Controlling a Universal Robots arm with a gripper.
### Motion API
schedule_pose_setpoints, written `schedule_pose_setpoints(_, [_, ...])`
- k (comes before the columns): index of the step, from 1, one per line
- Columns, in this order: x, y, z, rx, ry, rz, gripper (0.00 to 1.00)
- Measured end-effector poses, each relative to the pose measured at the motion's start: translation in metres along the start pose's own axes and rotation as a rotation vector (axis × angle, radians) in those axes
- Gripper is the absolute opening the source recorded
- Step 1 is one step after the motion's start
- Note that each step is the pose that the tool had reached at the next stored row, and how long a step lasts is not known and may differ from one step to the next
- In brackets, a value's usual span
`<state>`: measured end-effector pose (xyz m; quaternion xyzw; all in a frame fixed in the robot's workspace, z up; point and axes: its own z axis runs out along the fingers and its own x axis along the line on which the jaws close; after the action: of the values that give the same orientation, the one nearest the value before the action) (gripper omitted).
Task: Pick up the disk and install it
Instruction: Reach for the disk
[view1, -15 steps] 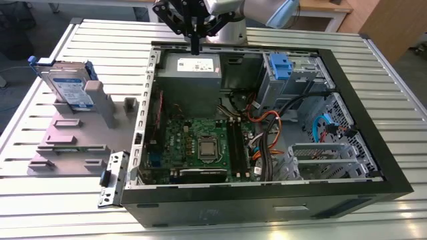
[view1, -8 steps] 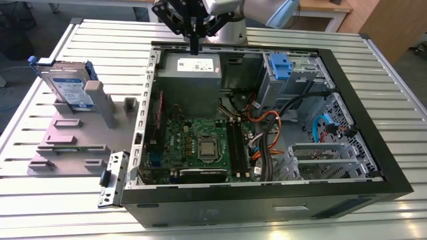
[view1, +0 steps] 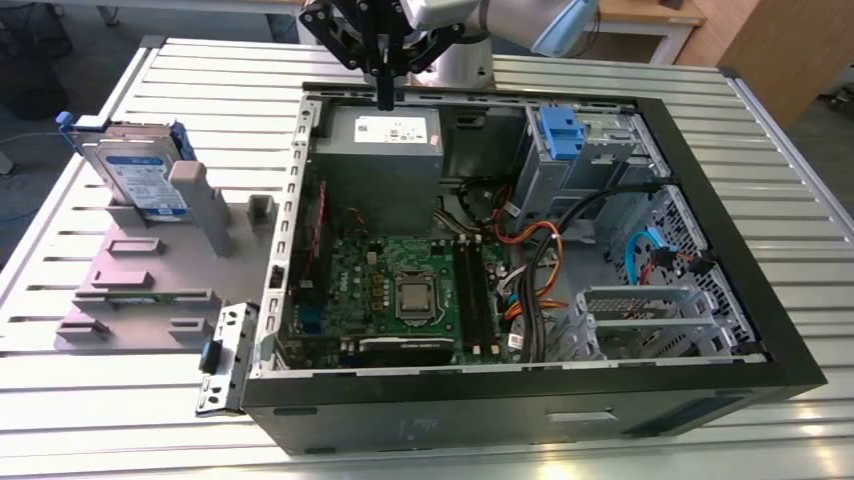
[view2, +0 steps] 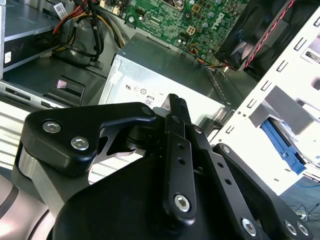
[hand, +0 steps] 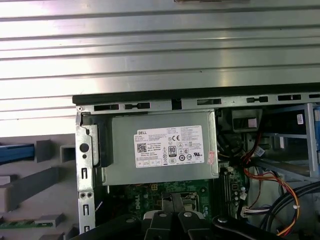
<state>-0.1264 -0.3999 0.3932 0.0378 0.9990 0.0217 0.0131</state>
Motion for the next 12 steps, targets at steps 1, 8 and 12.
schedule_pose_setpoints(1, [0.0001, 0.0000, 0.0000, 0.0000, 0.0000, 0.000, 0.11])
schedule_pose_setpoints(8, [0.0017, -0.0001, 0.0000, 0.0000, 0.0000, 0.000, 0.11])
schedule_pose_setpoints(12, [0.0031, -0.0002, 0.0000, 0.0000, 0.0000, 0.000, 0.11])
